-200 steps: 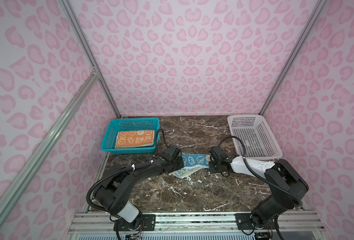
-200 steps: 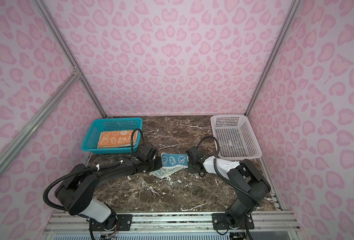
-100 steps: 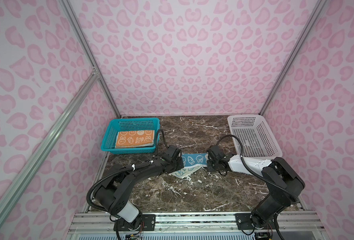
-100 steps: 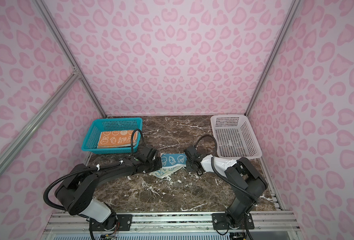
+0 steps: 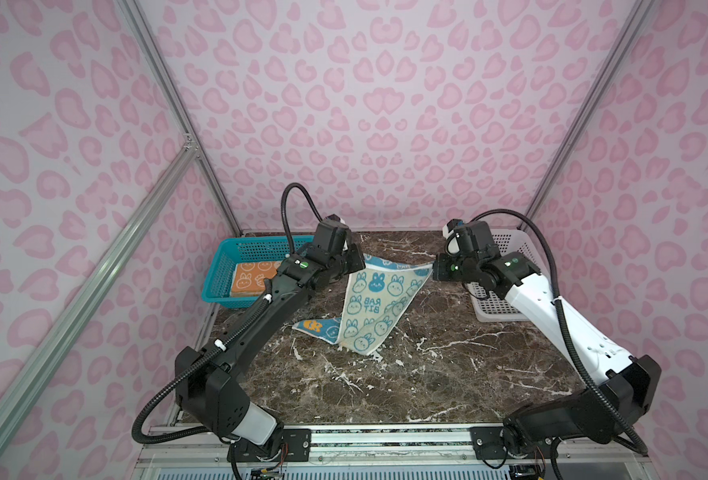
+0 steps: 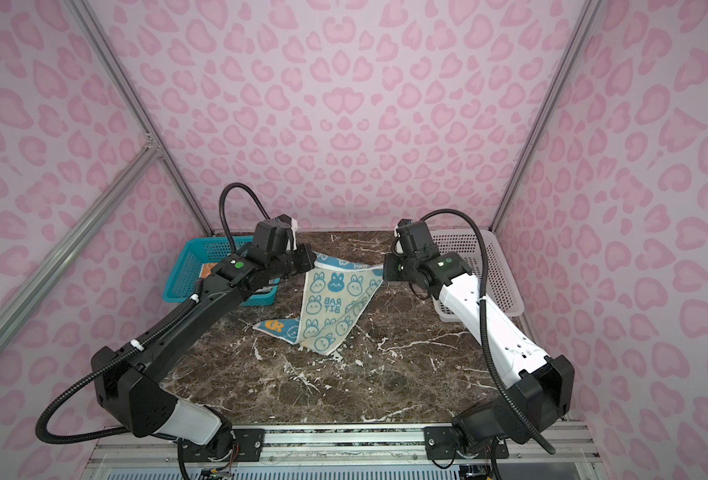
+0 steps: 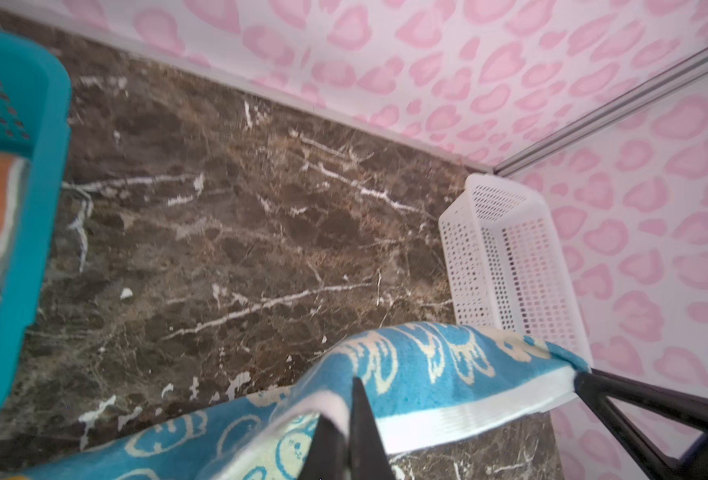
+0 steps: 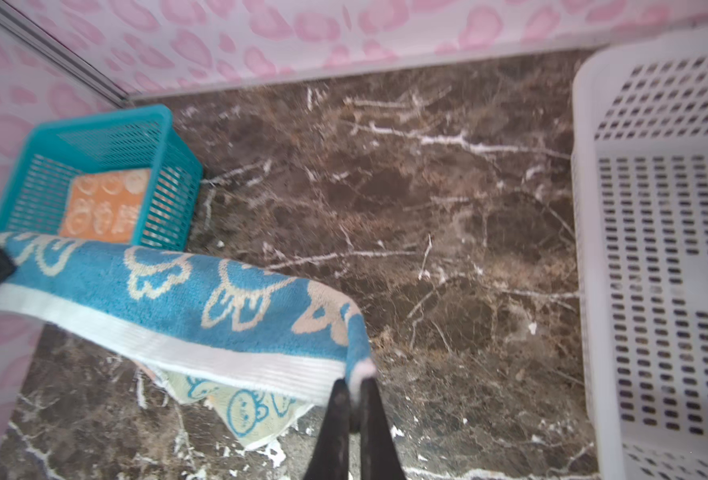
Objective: Fold and stack the towels
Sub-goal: 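Lift the blue towel high with both grippers so it hangs open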
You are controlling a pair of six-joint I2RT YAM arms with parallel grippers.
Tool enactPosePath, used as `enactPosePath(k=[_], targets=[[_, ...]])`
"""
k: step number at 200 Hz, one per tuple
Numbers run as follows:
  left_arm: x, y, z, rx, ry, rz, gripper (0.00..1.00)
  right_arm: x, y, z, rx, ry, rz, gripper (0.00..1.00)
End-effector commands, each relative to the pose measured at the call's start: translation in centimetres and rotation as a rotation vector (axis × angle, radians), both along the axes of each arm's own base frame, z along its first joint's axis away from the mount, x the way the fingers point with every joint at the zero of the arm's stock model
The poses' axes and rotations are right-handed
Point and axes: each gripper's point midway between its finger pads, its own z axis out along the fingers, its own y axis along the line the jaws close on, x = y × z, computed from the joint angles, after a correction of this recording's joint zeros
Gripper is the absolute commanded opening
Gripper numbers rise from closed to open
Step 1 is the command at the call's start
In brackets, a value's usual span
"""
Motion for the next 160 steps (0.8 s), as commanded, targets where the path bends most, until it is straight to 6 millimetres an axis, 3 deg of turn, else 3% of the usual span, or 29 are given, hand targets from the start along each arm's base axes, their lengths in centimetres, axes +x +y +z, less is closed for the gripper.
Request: enactPosePath(k=[1,16,28,52,79,115,139,160], targets=[[-0.1,1.0,3.9,0.004,-0.043,-0.027,0.02,-0.3,0.2,4.6,0.034,-0.062,0.051,0.00],[-0.6,1.1,7.9,-0.028,-0.116,-0.057,0.02,-0.8,0.2,8.1,0.058,-0.125,0.075,0.00],[-1.6,1.1,10.0,-0.049,-0.156,-0.084,0.02,-1.7,0.4,10.0,0.078,-0.161,0.103,0.00],[-4.4,1.3,11.4,-0.087,-0.194,-0.134,0.02,-4.6,0.7,12.2,0.070,-0.224,0.156,0.00],[-9.0,2.3,12.8,-0.144,-0.261,-0.154,0.02,-9.6,1.4,14.0,0.059,-0.302,0.250,0.00],[-14.7,4.1,17.4,-0.236,-0.354,-0.174,0.02,-15.1,0.7,18.7,0.149,-0.434,0.320,0.00],[-15.9,5.1,20.3,-0.269,-0.384,-0.160,0.02,-15.6,-0.6,21.7,0.167,-0.489,0.282,0.00],[-14.4,5.1,21.3,-0.221,-0.371,-0.131,0.02,-13.4,-0.7,22.5,0.119,-0.474,0.234,0.00]])
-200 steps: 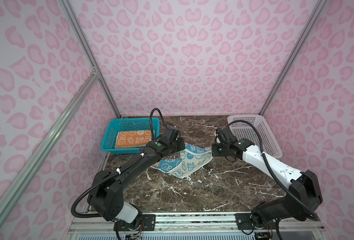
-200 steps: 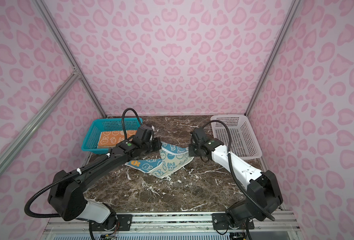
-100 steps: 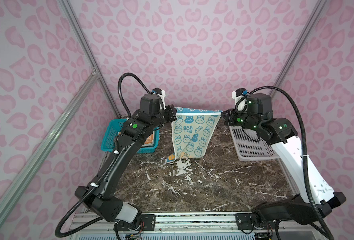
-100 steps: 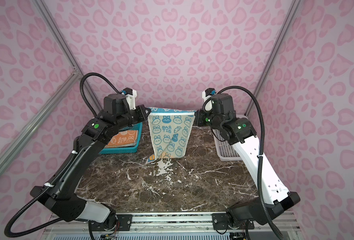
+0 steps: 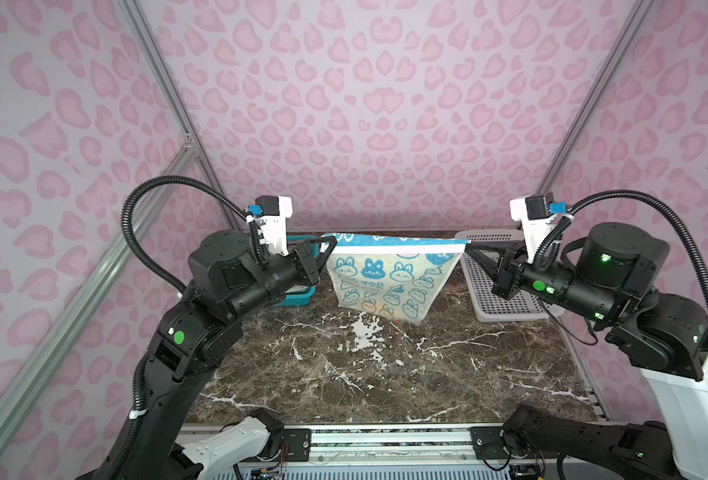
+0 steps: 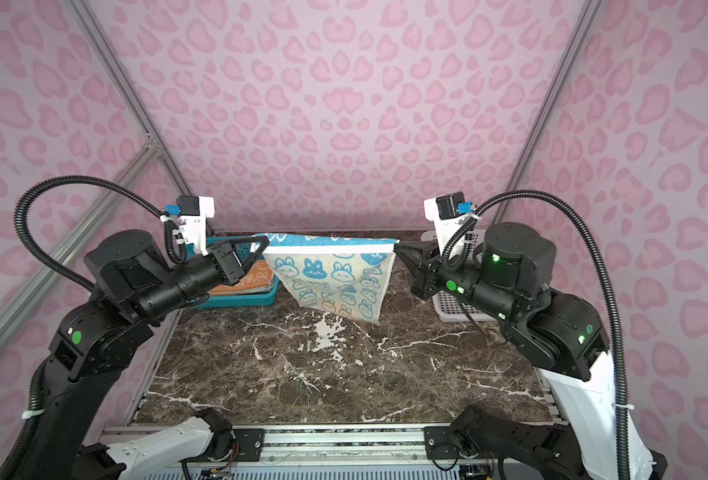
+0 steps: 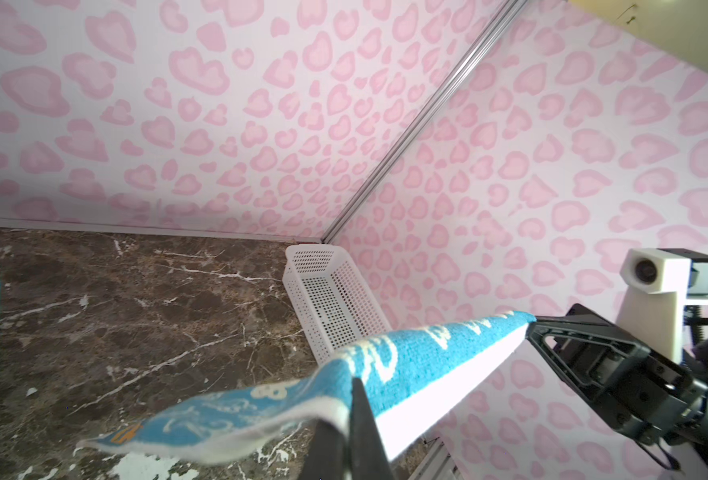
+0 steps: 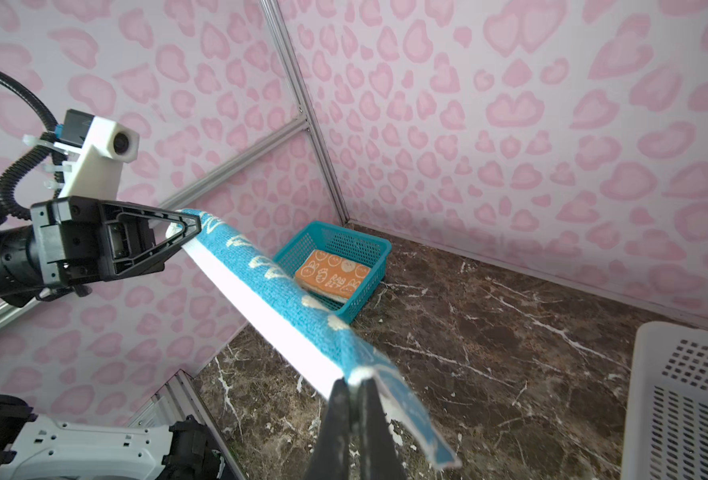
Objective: Fold and stack the towels
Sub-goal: 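Lift the blue towel high with both grippers so it hangs open, then lower the hanging towel and fold its top half over toward the robot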
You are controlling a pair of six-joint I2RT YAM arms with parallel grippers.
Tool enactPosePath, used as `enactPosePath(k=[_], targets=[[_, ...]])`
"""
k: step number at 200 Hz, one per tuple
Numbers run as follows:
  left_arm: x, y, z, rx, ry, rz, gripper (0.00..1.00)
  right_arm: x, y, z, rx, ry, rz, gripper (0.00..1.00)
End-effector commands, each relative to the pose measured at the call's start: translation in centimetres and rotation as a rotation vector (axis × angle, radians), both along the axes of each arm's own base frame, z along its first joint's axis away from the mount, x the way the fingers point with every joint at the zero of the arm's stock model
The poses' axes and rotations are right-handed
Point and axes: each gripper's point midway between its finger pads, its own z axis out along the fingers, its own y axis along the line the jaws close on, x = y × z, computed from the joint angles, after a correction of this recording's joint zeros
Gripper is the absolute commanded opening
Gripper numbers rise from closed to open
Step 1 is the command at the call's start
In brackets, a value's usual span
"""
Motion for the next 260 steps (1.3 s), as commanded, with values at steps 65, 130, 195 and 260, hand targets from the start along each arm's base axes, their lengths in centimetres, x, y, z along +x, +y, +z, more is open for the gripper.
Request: enactPosePath(k=[65,130,195,260], targets=[[15.7,-1.4,-8.5,0.132,0.287,0.103,0.02,18.7,-2.4,-10.3,-0.041,0.381,-0.242,0.00],[26.2,-3.0,-26.6,0.239,0.630,0.048,0.02,27.5,-1.8,-24.8,-0.086,0.650,-0.229,0.00],[23.9,-2.3,-35.7,0.300,0.763,0.045,0.02,24.2,-2.0,-35.8,-0.132,0.872,-0.220,0.00],[16.8,-2.2,-42.3,0.358,0.857,0.046,0.02,17.8,-2.8,-42.6,-0.156,0.978,-0.238,0.00]])
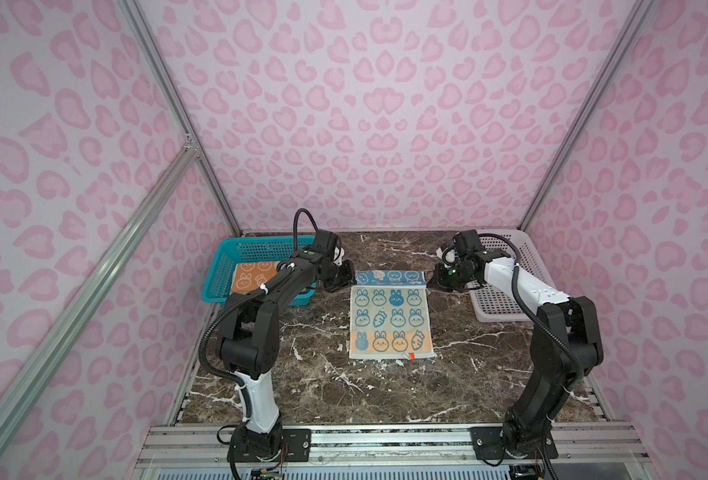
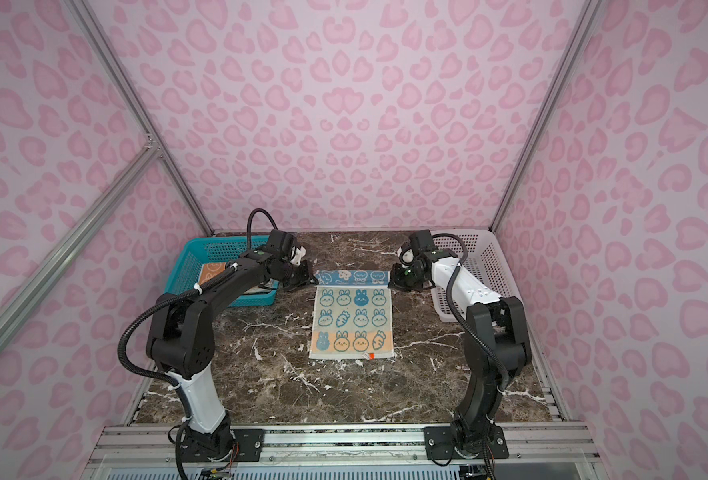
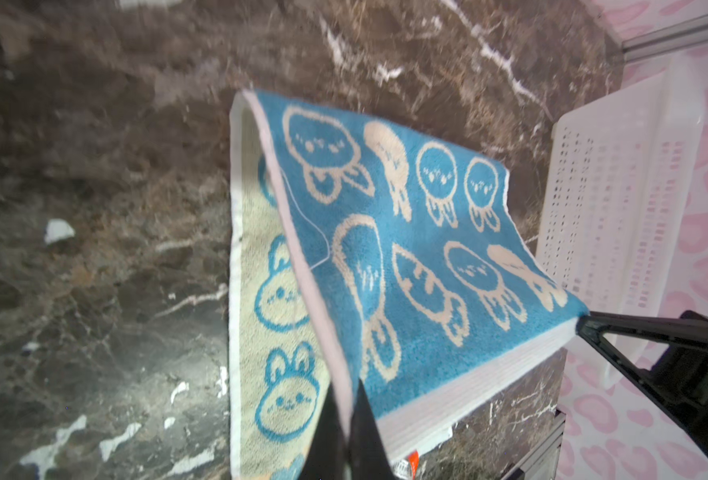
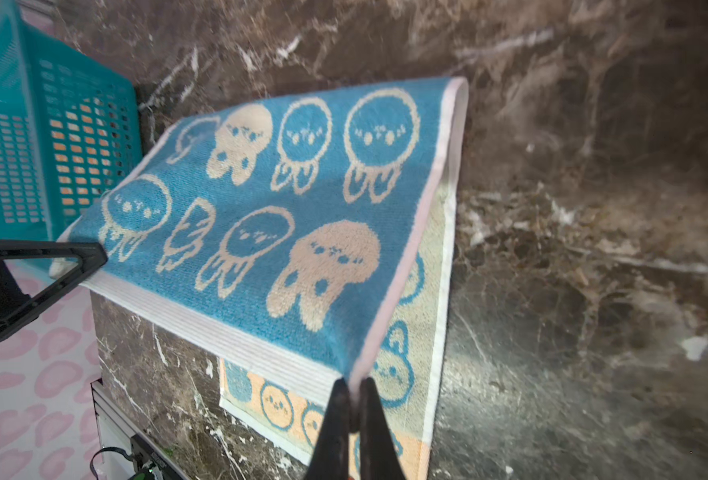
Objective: Fold and stack the towels
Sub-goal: 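Lower the hanging towel and fold its top half over toward the robot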
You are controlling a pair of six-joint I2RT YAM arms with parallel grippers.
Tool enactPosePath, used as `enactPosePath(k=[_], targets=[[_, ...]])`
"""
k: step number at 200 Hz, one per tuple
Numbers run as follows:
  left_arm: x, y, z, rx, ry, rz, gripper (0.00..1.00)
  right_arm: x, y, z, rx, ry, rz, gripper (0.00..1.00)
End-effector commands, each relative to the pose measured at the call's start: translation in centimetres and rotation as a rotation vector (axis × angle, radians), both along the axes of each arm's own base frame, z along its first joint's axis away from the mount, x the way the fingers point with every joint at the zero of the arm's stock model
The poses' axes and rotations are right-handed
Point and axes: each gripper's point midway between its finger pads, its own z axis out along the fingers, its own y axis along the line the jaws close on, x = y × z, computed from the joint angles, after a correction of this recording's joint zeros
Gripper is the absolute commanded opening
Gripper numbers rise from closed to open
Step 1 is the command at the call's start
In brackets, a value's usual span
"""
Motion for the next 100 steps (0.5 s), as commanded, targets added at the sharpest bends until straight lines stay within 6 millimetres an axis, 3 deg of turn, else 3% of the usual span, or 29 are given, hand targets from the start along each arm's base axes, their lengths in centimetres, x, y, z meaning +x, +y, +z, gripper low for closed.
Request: enactPosePath(k=[1,39,76,100], targets=[[-0.8,0.7,-1.7,0.042,-0.021,0.032,0.02,-0.6,-0.7,-1.4,-0.037,-0.017,-0.028,0.00],[-3.0,0.6,-3.3,0.078,0.004,0.028,0.02,-3.1,-0.6,-3.2,-0.044,0.010,-0.014,0.00],[-3.4,1.1,-0.8,0.075,-0.047,0.046,0.02,-4.1,-1.3,-0.1,-0.059,-0.049,-0.008,0.00],[-4.8,0.8,0.6,0.062,-0.077,0.043,0.02,-5.6,-1.9,1.3,-0.077,-0.070,-0.001,0.00]])
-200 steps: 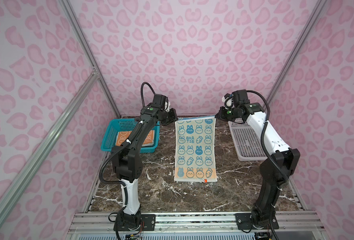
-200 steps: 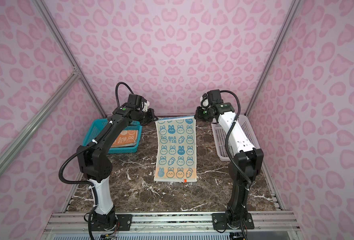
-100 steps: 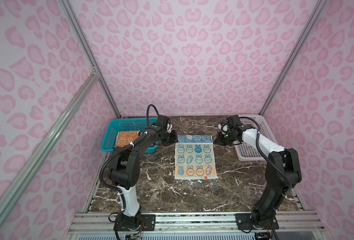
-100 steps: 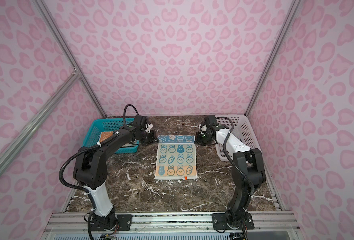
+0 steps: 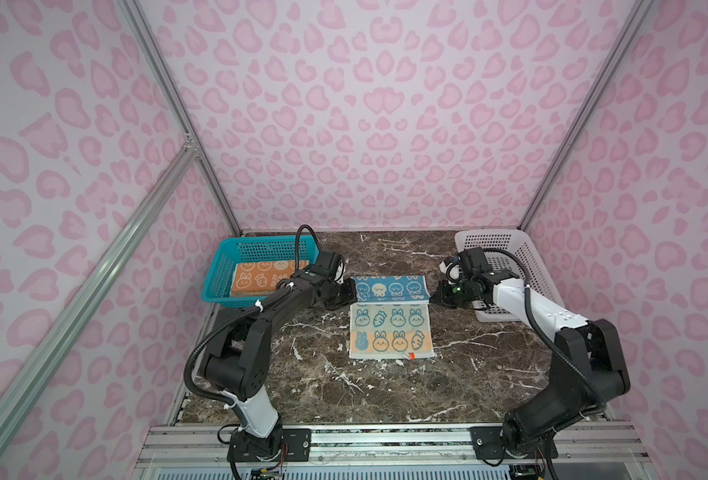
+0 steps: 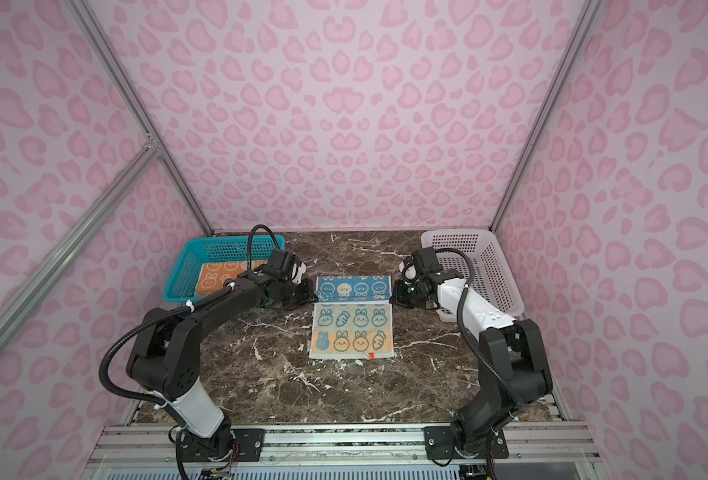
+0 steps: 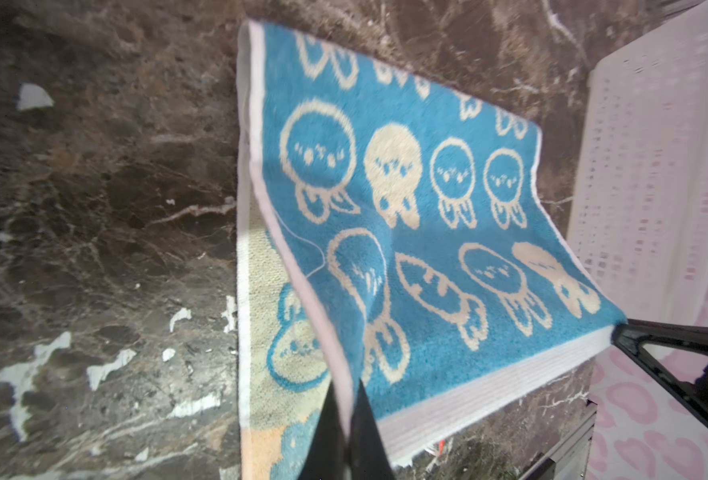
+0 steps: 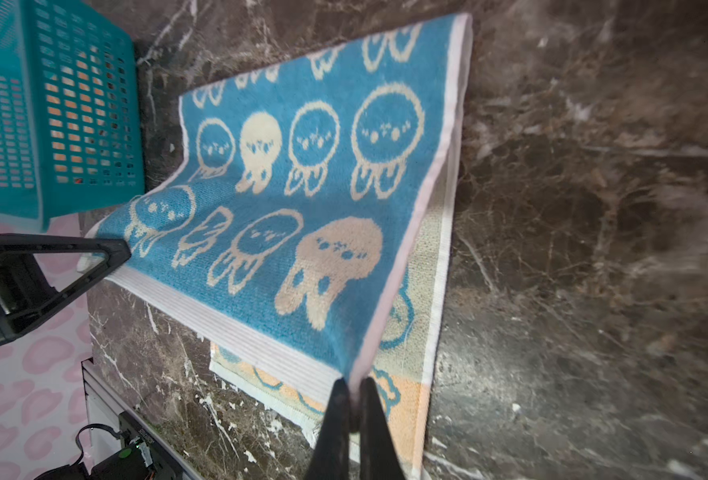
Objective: Fold and stack the towels
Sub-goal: 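Lower the hanging towel and fold its top half over toward the robot, then lay the folded edge down with both grippers and open them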
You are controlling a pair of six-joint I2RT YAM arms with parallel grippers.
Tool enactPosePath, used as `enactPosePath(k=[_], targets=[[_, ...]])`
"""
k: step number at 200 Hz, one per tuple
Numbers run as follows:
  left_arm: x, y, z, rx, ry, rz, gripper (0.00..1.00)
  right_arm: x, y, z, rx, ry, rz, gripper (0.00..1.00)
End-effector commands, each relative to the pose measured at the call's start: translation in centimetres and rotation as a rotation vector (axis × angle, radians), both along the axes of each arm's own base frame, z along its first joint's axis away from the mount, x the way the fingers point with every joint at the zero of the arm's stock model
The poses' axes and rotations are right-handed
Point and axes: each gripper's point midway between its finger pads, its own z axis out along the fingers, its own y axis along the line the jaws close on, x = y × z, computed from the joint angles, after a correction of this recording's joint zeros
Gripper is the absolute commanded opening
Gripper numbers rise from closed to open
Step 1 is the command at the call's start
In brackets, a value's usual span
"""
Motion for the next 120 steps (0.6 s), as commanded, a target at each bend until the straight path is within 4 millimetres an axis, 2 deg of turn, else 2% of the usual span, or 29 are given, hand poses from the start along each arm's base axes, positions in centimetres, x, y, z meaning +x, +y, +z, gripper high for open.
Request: enactPosePath(k=[1,26,65,92,120], targets=[[-0.8,0.9,0.5,0.046,-0.028,0.035,0.02,-1.5,-1.7,-0.2,-0.087,0.003,-0.017,0.00],[-2.9,0.7,-0.7,0.064,-0.011,0.023,0.02,-3.8,-1.5,-1.7,-0.100,0.022,-0.004,0.00],[-6.3,1.4,-5.0,0.123,0.057,0.020,0.02,-7.7,0.0,-7.3,-0.117,0.122,0.041,0.00],[-7.8,1.4,-7.5,0.143,0.097,0.009,0.02,-8.8,-0.3,-9.7,-0.126,0.161,0.023,0.00],[-8.2,1.5,-8.7,0.161,0.126,0.001,0.02,-8.6,-0.4,-10.1,-0.131,0.165,0.015,0.00]])
